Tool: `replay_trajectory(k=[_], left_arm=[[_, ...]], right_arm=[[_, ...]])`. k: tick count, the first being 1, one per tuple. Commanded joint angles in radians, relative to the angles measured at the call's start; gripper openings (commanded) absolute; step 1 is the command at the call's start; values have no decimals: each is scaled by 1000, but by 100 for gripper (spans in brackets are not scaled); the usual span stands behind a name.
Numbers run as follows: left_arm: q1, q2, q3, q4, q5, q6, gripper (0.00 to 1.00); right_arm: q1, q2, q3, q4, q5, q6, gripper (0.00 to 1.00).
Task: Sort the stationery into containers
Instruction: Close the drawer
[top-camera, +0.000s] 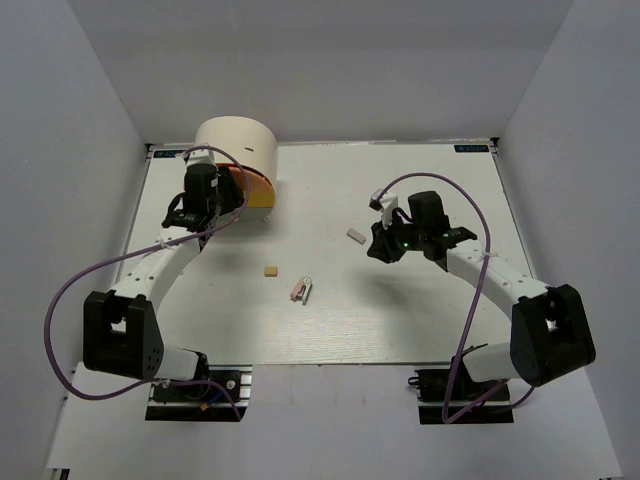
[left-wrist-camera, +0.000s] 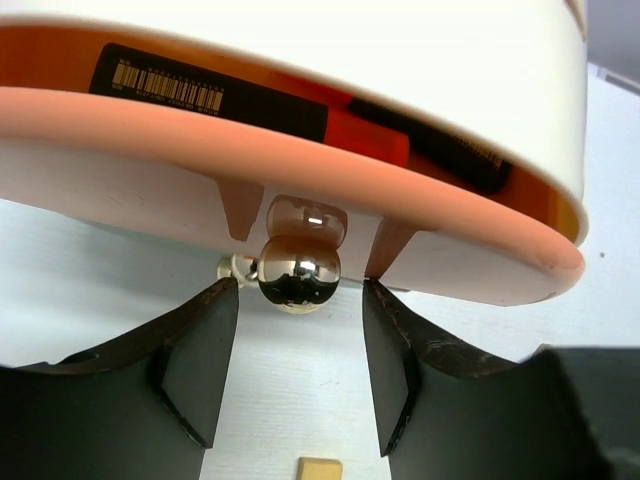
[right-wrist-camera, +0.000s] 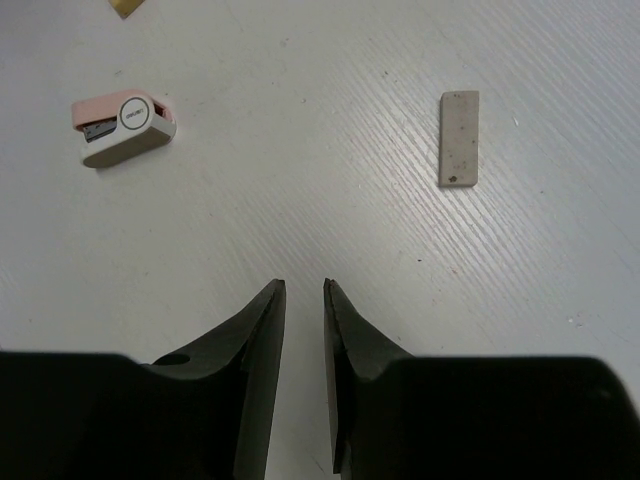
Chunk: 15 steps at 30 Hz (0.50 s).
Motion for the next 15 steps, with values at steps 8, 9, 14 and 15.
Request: replay_trajectory(k=[8, 9, 14, 15], left_arm=[[8, 33, 65, 65, 45, -58, 61], [8, 33, 65, 65, 45, -67, 61], [8, 33, 56, 75, 45, -76, 60], [8, 33, 56, 75, 45, -76, 60]], right_arm=[[-17, -24, -13, 21, -25, -15, 30], [-17, -24, -10, 21, -25, -18, 30], [-21, -21, -10, 15, -28, -20, 31], [-23, -22, -10, 15, -26, -21, 31]])
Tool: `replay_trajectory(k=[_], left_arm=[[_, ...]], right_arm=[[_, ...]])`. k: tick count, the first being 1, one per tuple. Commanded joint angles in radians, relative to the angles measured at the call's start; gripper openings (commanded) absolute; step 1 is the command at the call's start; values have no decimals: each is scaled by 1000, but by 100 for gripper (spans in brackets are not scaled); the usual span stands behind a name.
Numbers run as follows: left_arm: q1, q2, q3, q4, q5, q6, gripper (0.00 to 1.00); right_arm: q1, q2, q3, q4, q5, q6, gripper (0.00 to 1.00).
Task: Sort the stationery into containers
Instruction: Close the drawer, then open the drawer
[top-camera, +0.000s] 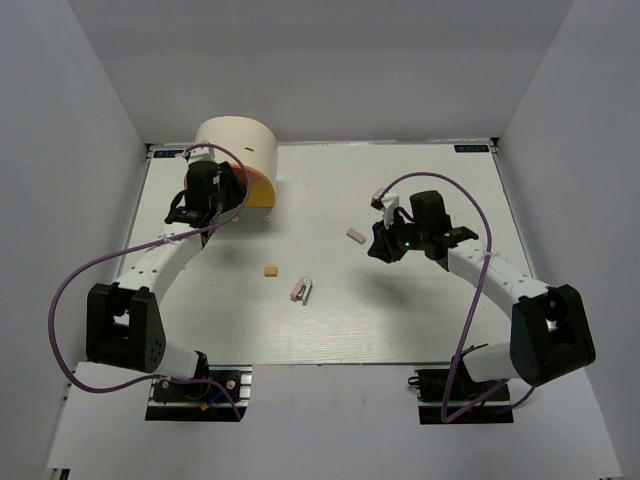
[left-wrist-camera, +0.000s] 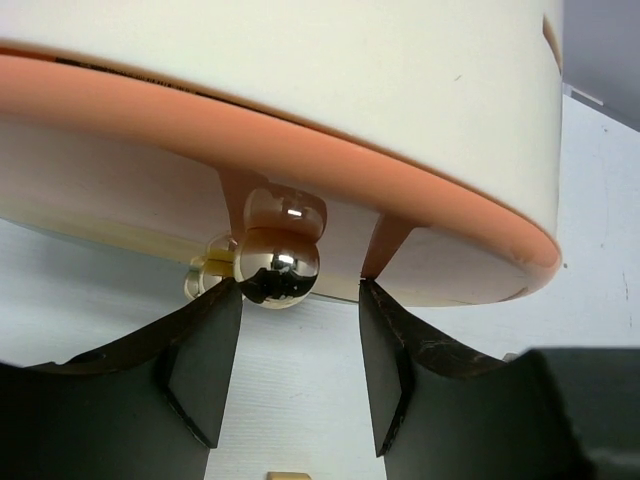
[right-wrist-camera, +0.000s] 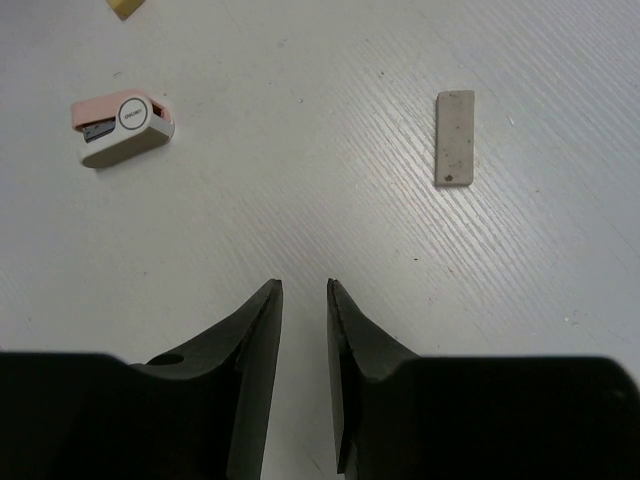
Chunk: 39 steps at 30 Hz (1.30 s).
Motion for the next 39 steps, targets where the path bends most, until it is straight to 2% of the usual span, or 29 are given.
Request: replay_trajectory(k=[1, 4, 8, 13, 15, 17, 22, 24, 27, 31, 39], left_arm=[[14, -15, 22, 37, 11, -25, 60], [14, -15, 31, 37, 11, -25, 60], [14, -45, -7, 28, 81, -25, 60], [23, -157, -237, 52, 140, -103, 63], [35, -208, -320, 77, 140, -152, 64], [44, -230, -349, 100, 140, -175, 66], [74, -204, -340, 121, 158, -175, 68], [101, -185, -331, 167, 190, -164, 72], [145, -136, -331, 228, 246, -189, 72], [196, -107, -356, 328, 312, -276, 68], [245, -27, -325, 471, 448, -296, 60]], right_arm=[[-6, -21, -8, 19, -14, -14, 31], [-7, -18, -4, 15, -14, -16, 31], [-9, -15, -7, 16, -19, -19, 31], [-13, -17, -16, 22, -20, -17, 35], [-13, -12, -19, 31, -17, -11, 43], [-13, -11, -19, 33, -19, -5, 45], [-10, 5, -13, 41, -31, -5, 46], [-12, 6, -10, 45, -31, 0, 46], [-13, 0, -13, 48, -31, -5, 46], [-18, -14, -22, 45, -30, -22, 46], [-27, -17, -34, 59, -53, -28, 44]])
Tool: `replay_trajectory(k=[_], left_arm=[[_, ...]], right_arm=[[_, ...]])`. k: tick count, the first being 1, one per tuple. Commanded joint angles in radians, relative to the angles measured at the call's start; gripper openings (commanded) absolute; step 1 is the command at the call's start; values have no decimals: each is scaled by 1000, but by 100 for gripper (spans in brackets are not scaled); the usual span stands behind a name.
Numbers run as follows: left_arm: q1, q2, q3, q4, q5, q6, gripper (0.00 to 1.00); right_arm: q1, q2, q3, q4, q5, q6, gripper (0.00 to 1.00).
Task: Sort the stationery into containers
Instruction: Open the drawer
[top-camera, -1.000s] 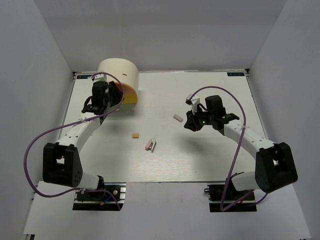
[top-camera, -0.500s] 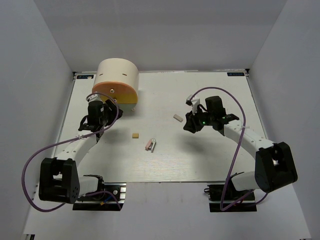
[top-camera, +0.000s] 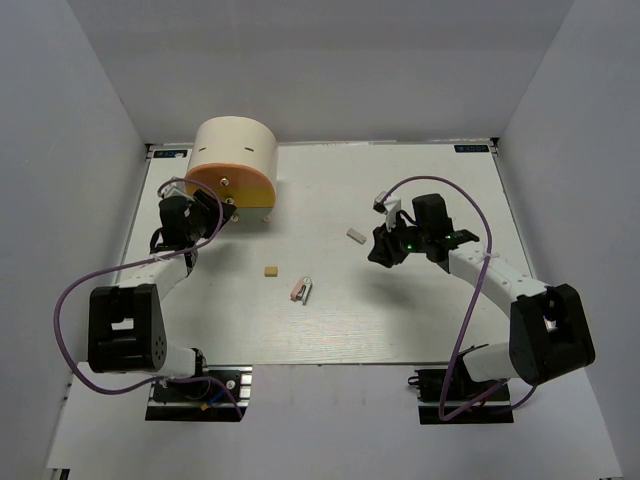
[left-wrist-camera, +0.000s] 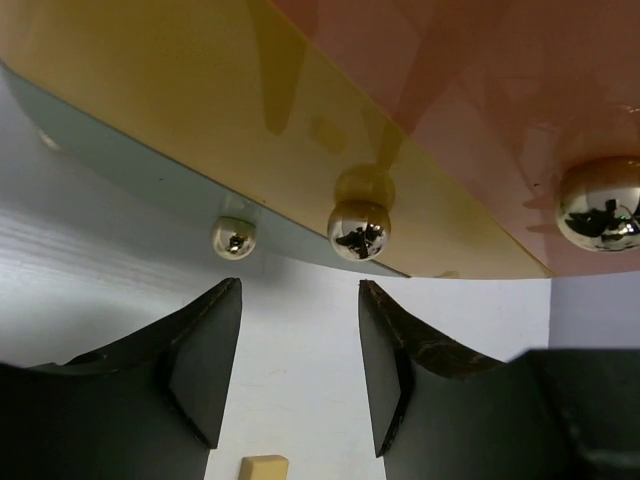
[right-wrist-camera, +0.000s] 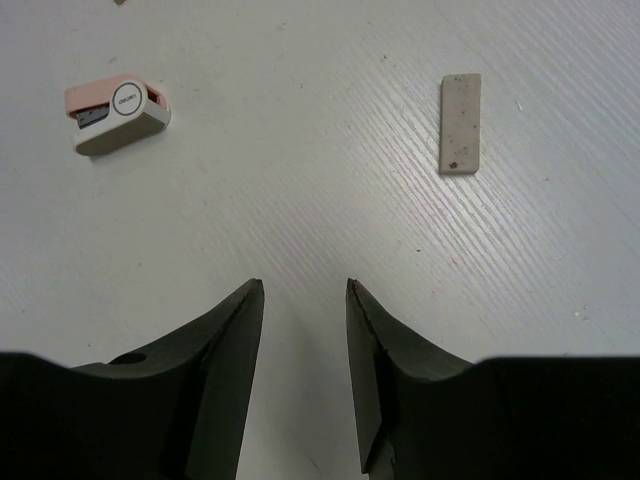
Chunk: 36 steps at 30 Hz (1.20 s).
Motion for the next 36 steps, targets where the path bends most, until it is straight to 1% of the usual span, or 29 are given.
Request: replay_trajectory(k=[1, 4, 6, 12, 18, 21, 23, 29, 30, 32, 34, 36], left_arm=[[17, 19, 42, 90, 96, -20, 60], [17, 35, 52, 90, 108, -20, 60], [26, 35, 52, 127, 118, -31, 60], [44, 35, 43, 127, 138, -31, 60], [54, 84, 108, 107, 138, 1, 60], [54, 98, 132, 98, 138, 1, 57], [54, 108, 132, 98, 147, 1, 57], [54, 118, 123, 107, 147, 1, 50], [54, 118, 114, 116, 147, 1, 47], [54, 118, 114, 116, 147, 1, 44], [54, 118, 114, 116, 157, 1, 39], [54, 127, 114, 116, 157, 1, 36]], right_arm=[[-6, -16, 3, 37, -34, -19, 44], [-8, -8, 9, 39, -37, -19, 44], [-9, -7, 12, 37, -40, -20, 43], [-11, 1, 15, 34, -39, -23, 43], [-9, 9, 26, 28, -42, -25, 43], [-12, 12, 27, 28, -42, -26, 43], [-12, 9, 33, 28, -40, -28, 43], [-9, 16, 39, 25, -37, -31, 43], [-12, 16, 39, 28, -37, -31, 43], [-11, 19, 42, 25, -39, -33, 43], [-12, 22, 41, 28, -40, -31, 43], [-11, 22, 44, 27, -43, -33, 43]])
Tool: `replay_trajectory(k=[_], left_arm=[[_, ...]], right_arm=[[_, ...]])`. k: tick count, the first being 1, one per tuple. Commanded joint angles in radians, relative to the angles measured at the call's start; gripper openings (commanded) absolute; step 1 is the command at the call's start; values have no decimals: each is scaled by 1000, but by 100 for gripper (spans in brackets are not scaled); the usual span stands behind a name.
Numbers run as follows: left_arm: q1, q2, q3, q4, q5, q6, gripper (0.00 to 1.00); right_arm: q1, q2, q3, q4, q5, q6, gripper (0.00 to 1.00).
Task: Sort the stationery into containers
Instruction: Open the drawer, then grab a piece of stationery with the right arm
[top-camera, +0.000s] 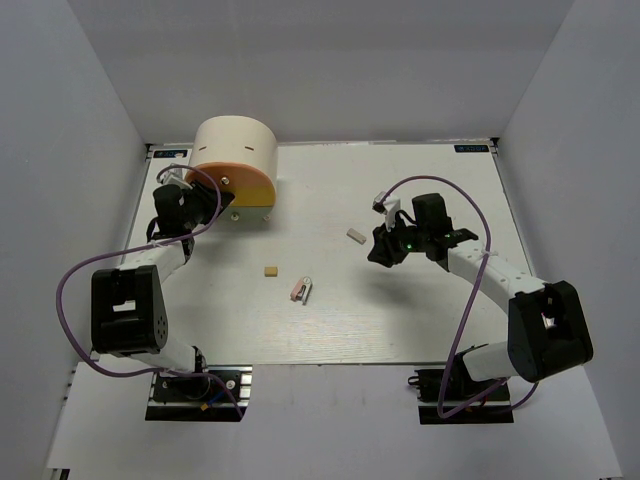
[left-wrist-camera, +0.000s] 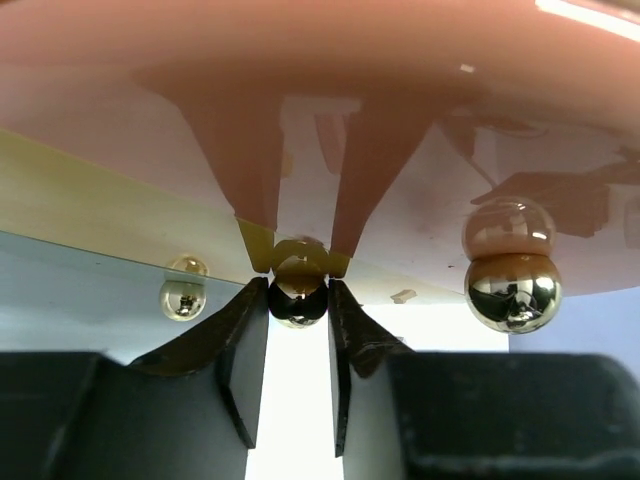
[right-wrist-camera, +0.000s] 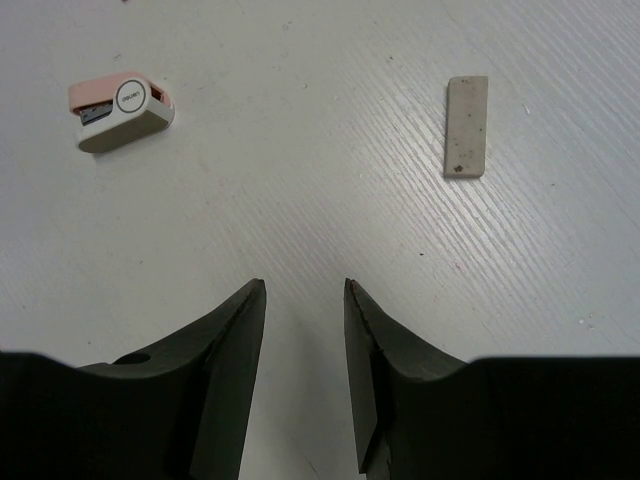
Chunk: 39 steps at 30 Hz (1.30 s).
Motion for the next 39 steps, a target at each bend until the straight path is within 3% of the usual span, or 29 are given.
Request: replay_trajectory(k=[1, 6, 19, 27, 28, 30, 33, 39], left_arm=[[5, 3, 15, 11, 5, 11, 34], [5, -8, -7, 11, 32, 11, 25], [5, -204, -209, -38, 29, 30, 25], [5, -247, -200, -112, 20, 60, 26], [5, -247, -200, -112, 11, 61, 32], [5, -270, -200, -132, 11, 70, 57], [5, -313, -200, -167, 1, 79, 78], [5, -448, -191, -332, -34, 131, 85]], right_arm=[[-6, 4, 41, 27, -18, -16, 43], [-4, 7, 43, 26, -17, -16, 43], [-3, 44, 73, 44, -1, -1, 47], [0, 73, 93, 69, 28, -2, 48], [0, 77, 95, 66, 41, -7, 48], [6, 112, 119, 70, 55, -18, 50], [6, 180, 197, 58, 90, -33, 52], [20, 318, 317, 26, 132, -38, 56]])
